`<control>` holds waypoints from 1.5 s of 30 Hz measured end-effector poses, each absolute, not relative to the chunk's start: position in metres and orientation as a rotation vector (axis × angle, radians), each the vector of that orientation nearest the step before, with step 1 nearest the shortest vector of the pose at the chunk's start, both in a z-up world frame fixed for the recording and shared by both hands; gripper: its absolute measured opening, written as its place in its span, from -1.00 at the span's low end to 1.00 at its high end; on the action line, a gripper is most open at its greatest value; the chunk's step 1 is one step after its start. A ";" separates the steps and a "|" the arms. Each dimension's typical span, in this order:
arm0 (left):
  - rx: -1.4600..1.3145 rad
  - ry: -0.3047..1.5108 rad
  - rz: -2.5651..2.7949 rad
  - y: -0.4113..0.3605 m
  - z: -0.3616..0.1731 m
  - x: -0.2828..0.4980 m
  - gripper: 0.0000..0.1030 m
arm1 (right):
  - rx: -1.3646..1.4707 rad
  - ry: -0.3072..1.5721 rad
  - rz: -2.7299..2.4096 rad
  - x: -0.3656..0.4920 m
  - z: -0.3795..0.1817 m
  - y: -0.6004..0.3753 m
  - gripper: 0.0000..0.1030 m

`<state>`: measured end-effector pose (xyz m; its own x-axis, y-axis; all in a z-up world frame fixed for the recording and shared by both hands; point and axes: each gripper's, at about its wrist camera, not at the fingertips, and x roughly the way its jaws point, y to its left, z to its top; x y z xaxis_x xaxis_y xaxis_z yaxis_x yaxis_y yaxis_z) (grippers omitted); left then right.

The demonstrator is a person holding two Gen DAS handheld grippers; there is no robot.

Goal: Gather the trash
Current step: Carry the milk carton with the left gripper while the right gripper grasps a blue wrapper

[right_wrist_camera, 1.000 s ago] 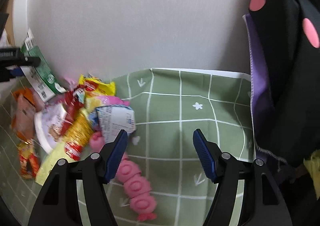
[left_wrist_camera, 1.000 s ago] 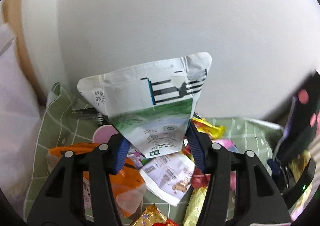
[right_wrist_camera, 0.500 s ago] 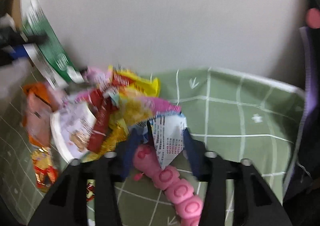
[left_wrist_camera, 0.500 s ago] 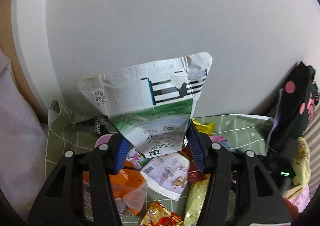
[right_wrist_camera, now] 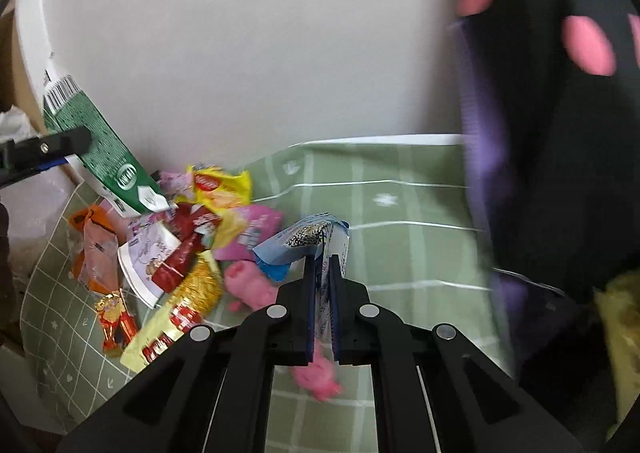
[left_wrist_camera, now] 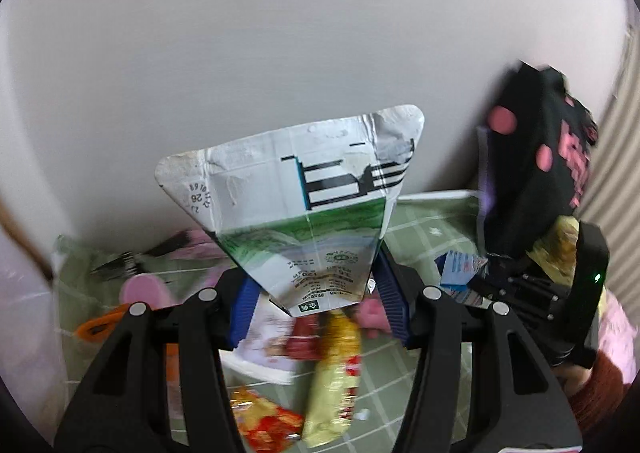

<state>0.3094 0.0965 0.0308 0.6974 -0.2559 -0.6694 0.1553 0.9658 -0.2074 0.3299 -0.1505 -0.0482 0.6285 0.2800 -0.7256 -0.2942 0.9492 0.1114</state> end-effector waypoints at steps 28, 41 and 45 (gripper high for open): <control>0.018 0.663 -1.130 -0.248 0.138 0.316 -0.01 | 0.052 0.521 -0.444 0.191 0.118 -0.457 -0.86; 0.420 0.887 -1.008 -0.337 0.024 0.344 -0.02 | 0.187 0.653 -0.316 0.222 0.049 -0.502 -0.86; 0.422 0.902 -1.012 -0.351 0.024 0.346 -0.02 | 0.181 0.715 -0.244 0.238 0.023 -0.489 -0.86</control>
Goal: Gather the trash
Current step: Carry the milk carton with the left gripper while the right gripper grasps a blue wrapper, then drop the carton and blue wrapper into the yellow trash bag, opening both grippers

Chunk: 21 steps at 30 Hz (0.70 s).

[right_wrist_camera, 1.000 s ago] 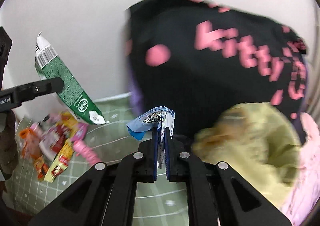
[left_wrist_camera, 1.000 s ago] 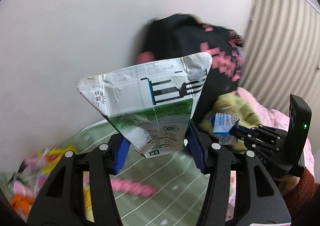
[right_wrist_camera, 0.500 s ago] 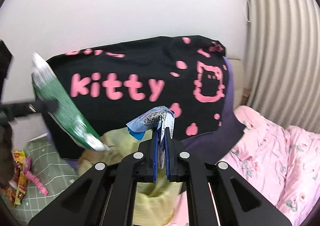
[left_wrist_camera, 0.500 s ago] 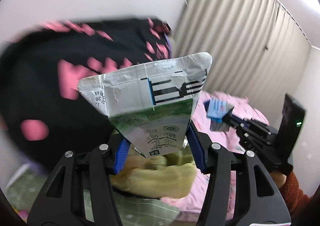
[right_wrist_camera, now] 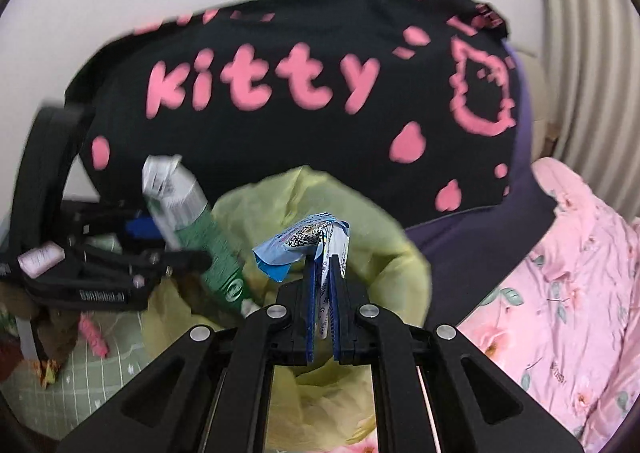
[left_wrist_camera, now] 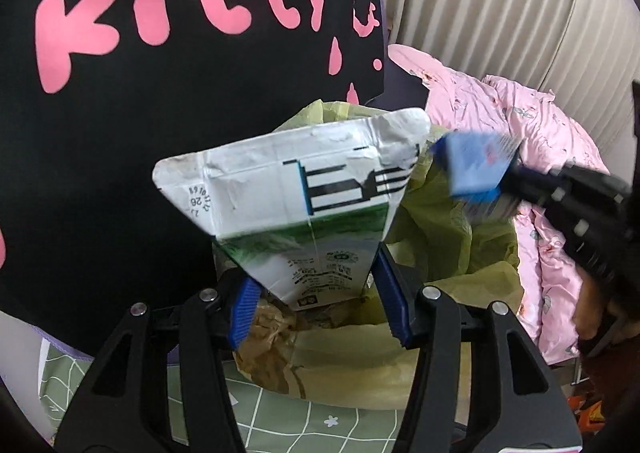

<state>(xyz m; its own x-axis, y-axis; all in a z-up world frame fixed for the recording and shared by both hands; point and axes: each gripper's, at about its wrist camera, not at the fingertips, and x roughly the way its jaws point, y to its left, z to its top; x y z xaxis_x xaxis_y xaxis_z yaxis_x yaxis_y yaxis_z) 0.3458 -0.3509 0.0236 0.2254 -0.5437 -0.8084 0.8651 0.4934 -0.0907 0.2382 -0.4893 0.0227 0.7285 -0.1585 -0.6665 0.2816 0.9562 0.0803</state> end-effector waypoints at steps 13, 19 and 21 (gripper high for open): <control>0.271 0.973 -1.123 -0.339 0.034 0.345 0.28 | 0.169 0.762 -0.275 0.230 0.003 -0.483 -0.40; 0.152 0.954 -1.041 -0.308 0.046 0.344 0.34 | 0.168 0.726 -0.310 0.219 0.013 -0.479 -0.35; 0.108 0.935 -0.995 -0.290 0.047 0.345 0.34 | 0.164 0.714 -0.319 0.217 0.016 -0.476 -0.34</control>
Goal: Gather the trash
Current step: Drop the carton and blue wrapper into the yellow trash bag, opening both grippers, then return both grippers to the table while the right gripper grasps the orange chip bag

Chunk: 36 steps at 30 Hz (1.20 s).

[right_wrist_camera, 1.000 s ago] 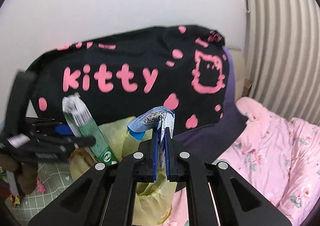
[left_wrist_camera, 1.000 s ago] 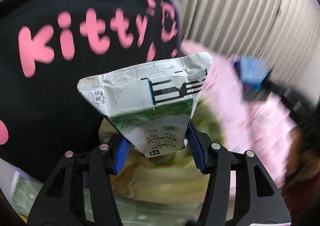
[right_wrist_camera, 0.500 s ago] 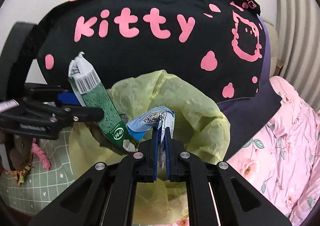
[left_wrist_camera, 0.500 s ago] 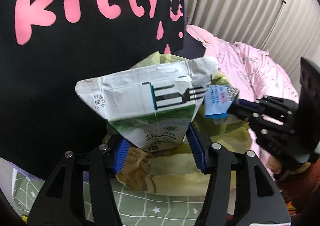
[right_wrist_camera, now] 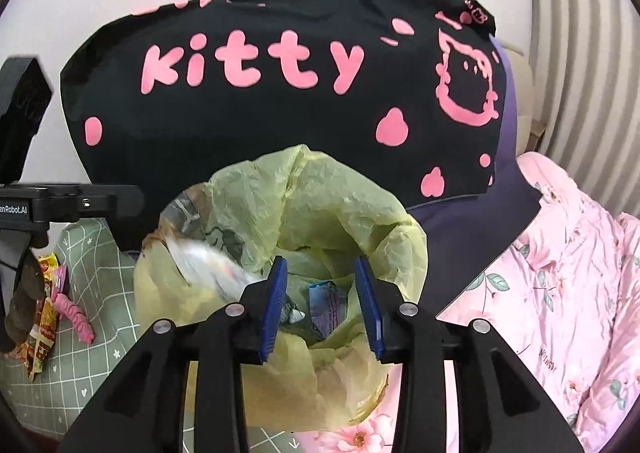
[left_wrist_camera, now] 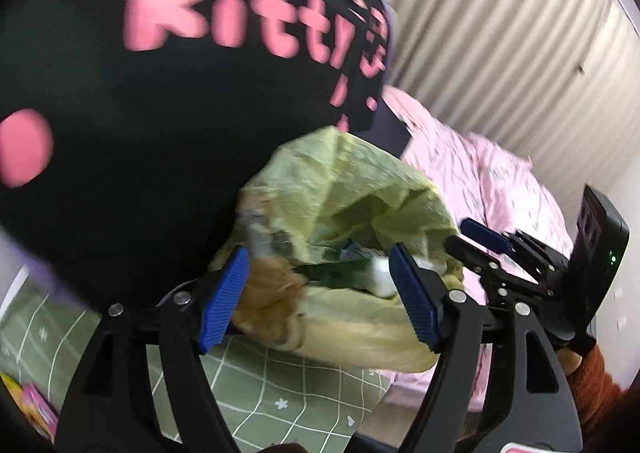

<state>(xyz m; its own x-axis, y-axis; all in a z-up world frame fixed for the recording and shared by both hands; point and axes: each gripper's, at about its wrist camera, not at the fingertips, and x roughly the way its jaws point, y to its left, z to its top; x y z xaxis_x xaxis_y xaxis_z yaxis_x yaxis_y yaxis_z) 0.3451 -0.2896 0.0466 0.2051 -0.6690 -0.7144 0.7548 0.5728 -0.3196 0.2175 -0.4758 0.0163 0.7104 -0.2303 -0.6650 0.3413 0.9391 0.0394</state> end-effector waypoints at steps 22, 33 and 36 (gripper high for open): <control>-0.094 0.794 -0.385 -0.008 -0.009 0.315 0.43 | 0.042 0.656 0.044 0.279 0.009 -0.309 -0.21; -0.142 0.738 -0.075 0.105 -0.019 0.272 0.43 | -0.007 0.710 0.277 0.314 -0.021 -0.221 -0.13; -0.151 0.725 0.012 0.134 -0.020 0.259 0.43 | 0.002 0.723 0.367 0.322 -0.031 -0.201 0.05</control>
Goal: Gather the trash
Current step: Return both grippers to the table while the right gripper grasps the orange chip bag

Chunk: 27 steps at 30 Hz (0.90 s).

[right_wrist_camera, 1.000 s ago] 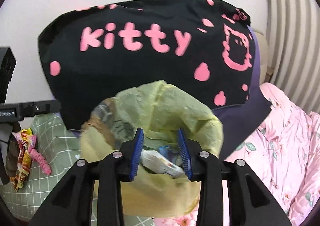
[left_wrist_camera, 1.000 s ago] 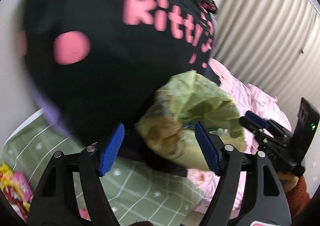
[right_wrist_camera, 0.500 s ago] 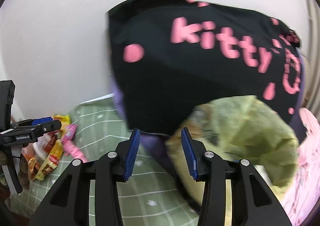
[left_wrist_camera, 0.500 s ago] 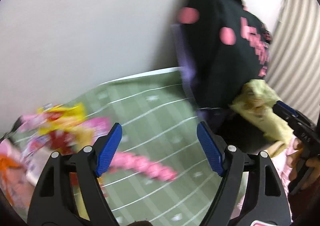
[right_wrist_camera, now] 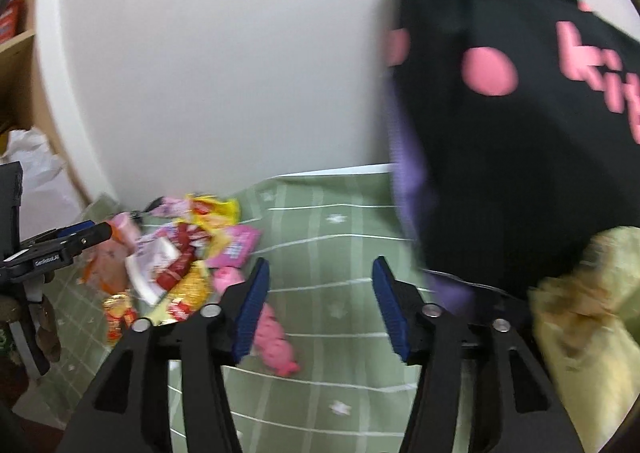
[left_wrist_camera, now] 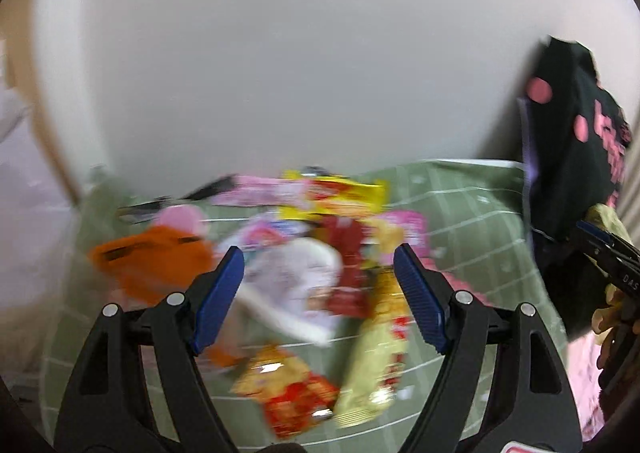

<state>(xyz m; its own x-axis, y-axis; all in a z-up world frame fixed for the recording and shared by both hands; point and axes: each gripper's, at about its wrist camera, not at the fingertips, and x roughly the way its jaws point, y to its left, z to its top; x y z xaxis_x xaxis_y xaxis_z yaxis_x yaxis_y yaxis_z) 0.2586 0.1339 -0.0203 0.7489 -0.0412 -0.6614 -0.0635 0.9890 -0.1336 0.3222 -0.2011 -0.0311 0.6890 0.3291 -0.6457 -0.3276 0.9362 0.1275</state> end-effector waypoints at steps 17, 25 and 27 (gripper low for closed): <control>-0.412 0.766 0.178 0.240 -0.054 0.225 0.42 | -0.154 0.872 0.614 0.334 -0.091 -0.083 0.04; -0.473 0.802 0.255 0.247 -0.067 0.194 0.42 | -0.177 0.842 0.872 0.332 -0.083 -0.032 0.04; -0.479 0.810 0.259 0.246 -0.069 0.179 0.42 | -0.183 0.817 0.937 0.337 -0.080 -0.007 0.04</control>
